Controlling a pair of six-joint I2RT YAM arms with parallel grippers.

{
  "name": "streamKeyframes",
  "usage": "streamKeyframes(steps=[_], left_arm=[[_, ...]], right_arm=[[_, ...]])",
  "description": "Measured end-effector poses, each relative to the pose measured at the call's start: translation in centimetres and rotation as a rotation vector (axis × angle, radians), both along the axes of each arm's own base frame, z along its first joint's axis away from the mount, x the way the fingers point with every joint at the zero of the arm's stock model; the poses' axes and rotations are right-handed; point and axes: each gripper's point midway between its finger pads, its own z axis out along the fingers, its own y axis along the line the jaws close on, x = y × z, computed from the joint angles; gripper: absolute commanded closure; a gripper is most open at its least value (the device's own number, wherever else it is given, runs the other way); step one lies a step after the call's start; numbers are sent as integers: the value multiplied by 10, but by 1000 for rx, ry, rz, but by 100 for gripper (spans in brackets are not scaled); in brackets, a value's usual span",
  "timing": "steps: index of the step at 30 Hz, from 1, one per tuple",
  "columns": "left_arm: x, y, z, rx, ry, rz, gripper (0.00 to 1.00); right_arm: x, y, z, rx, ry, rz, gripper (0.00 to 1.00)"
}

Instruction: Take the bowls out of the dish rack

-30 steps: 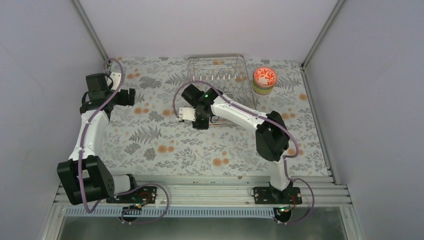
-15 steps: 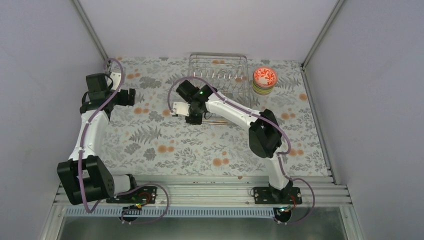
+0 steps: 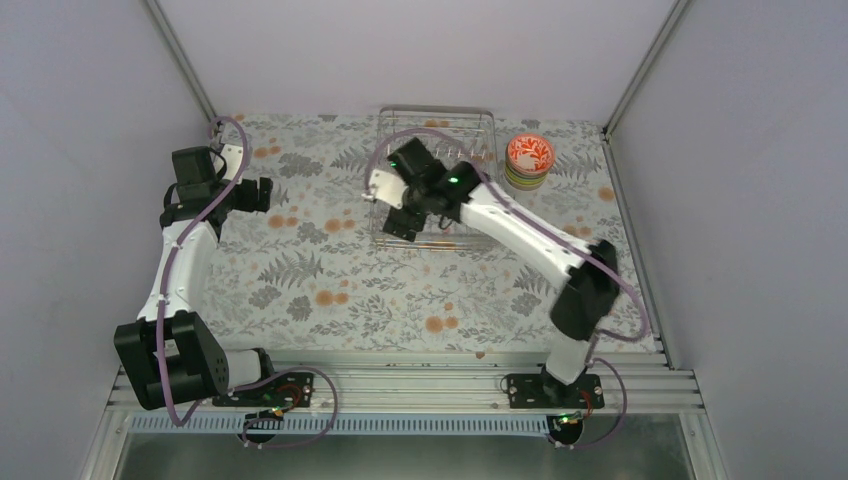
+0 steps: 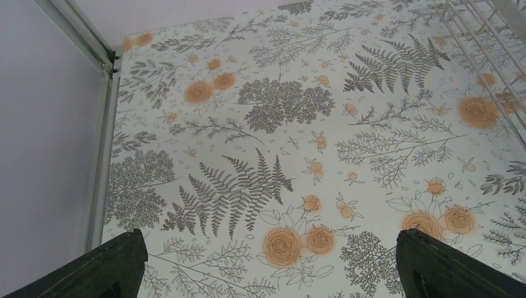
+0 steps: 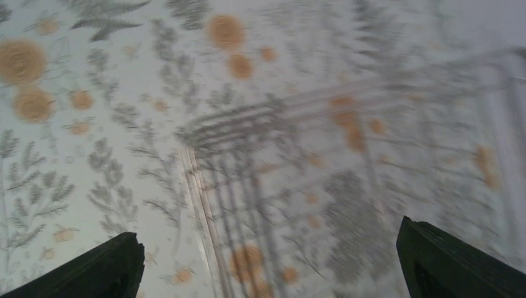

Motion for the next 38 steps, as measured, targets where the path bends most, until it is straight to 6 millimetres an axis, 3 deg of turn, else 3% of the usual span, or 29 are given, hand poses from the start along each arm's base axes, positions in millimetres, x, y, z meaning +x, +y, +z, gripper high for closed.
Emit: streamKeyframes(steps=[4, 7, 8, 9, 11, 13, 15, 20, 22, 24, 27, 32, 38], left_arm=[[0, 0, 2, 1, -6, -4, 0], [0, -1, 4, -1, -13, -9, 0], [0, -2, 4, -2, -15, -12, 0], [0, -3, 5, -3, -17, -16, 0], [1, -4, 6, -5, -22, -23, 0], [1, -4, 7, -7, -28, -26, 0], [2, -5, 8, -7, -32, -28, 0], [2, -5, 9, -8, -36, -29, 0], [2, -5, 9, -7, -37, -29, 0], [2, -5, 10, -6, -39, -29, 0], [2, -5, 11, -5, -45, -29, 0], [1, -5, 14, -4, -52, -29, 0], [-1, -6, 13, -4, -53, -28, 0]], right_arm=[[9, -53, 61, 144, -182, -152, 0], [22, -127, 114, 285, -320, -329, 0], [30, -165, 138, 354, -390, -421, 0], [31, -179, 145, 372, -414, -455, 0], [36, -224, 161, 431, -481, -567, 0], [36, -248, 157, 457, -494, -632, 0], [37, -261, 139, 471, -469, -674, 0], [42, -304, 61, 433, -351, -824, 0], [46, -334, 44, 410, -344, -921, 0], [48, -362, 42, 412, -363, -1007, 0], [50, -388, 54, 438, -423, -1079, 0], [50, -389, 63, 466, -468, -1070, 0], [49, -389, 53, 460, -456, -1072, 0]])
